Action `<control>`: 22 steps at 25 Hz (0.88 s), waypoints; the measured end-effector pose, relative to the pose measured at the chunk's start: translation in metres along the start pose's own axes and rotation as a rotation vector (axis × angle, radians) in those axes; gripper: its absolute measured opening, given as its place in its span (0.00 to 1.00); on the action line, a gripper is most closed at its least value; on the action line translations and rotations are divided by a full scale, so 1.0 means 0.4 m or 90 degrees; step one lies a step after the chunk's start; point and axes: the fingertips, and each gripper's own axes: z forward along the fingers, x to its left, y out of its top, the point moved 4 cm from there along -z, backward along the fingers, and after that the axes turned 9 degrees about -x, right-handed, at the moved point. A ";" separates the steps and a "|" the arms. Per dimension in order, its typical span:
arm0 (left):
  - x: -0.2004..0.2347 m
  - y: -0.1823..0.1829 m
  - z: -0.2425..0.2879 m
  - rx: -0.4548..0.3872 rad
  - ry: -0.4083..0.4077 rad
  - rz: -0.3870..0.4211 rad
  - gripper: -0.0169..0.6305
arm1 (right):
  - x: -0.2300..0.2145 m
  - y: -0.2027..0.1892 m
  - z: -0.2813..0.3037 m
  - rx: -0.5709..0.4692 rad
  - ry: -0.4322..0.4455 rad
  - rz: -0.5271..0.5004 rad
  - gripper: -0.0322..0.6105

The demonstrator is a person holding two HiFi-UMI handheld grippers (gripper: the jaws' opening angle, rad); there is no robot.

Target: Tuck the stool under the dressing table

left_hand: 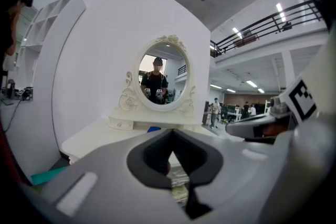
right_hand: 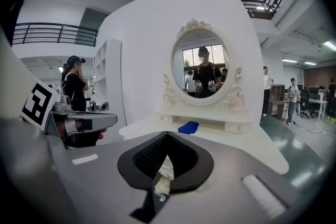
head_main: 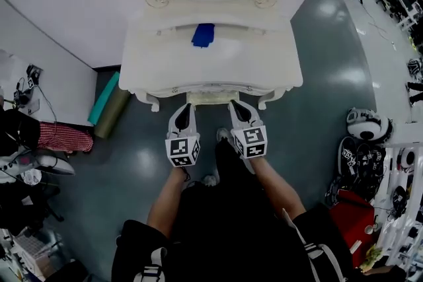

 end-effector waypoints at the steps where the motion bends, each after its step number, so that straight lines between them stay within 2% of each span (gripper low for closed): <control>1: -0.012 0.014 -0.001 -0.006 -0.008 0.003 0.04 | 0.002 0.015 -0.006 -0.007 -0.001 -0.004 0.05; 7: -0.048 0.046 -0.016 -0.017 -0.037 0.005 0.04 | 0.027 0.052 -0.028 -0.033 -0.001 -0.015 0.05; 14: -0.050 0.049 -0.026 -0.023 -0.028 -0.004 0.04 | 0.022 0.061 -0.043 -0.046 -0.015 0.004 0.05; 22: -0.042 0.050 -0.028 -0.024 -0.022 -0.012 0.04 | 0.020 0.063 -0.056 -0.054 -0.014 -0.005 0.05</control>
